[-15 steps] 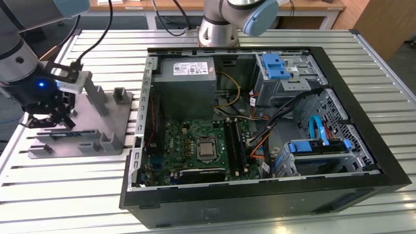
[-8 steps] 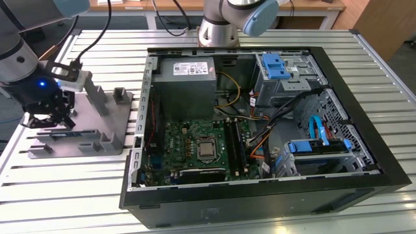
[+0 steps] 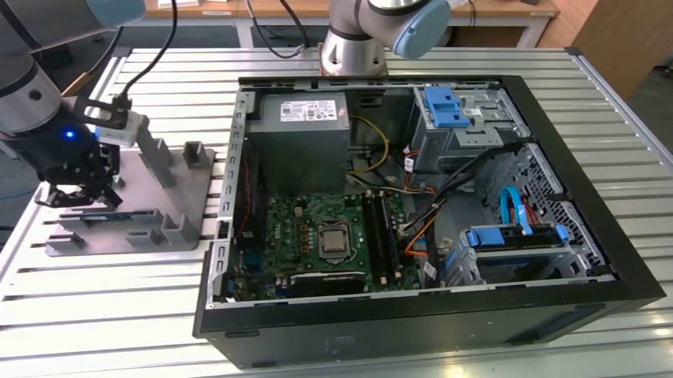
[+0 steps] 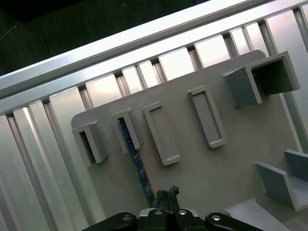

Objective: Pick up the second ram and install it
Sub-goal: 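Pick up the second ram and move it above second insertion slot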

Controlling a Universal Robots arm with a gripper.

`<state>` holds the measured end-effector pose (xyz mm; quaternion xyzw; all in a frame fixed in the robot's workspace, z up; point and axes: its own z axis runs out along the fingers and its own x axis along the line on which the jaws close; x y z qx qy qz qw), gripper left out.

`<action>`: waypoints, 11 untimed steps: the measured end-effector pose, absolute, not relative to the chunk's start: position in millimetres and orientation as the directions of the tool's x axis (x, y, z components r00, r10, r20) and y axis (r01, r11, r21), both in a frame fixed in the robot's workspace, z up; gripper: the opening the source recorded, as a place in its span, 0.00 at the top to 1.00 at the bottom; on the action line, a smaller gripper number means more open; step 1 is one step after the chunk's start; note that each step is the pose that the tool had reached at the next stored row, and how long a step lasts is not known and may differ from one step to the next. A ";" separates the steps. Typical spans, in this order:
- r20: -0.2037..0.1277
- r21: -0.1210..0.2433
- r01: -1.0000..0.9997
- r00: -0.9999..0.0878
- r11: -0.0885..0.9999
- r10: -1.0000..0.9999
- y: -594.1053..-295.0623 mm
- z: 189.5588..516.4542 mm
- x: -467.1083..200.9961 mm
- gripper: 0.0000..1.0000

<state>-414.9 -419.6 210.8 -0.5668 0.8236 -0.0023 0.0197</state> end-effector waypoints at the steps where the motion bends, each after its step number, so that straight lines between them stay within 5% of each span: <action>1: -0.030 -0.026 -0.935 -0.352 0.352 -0.936 -419.6 210.8 -414.9 0.90; 11: -0.030 -0.026 -0.980 -0.197 0.198 -0.980 -419.6 210.4 -415.0 0.90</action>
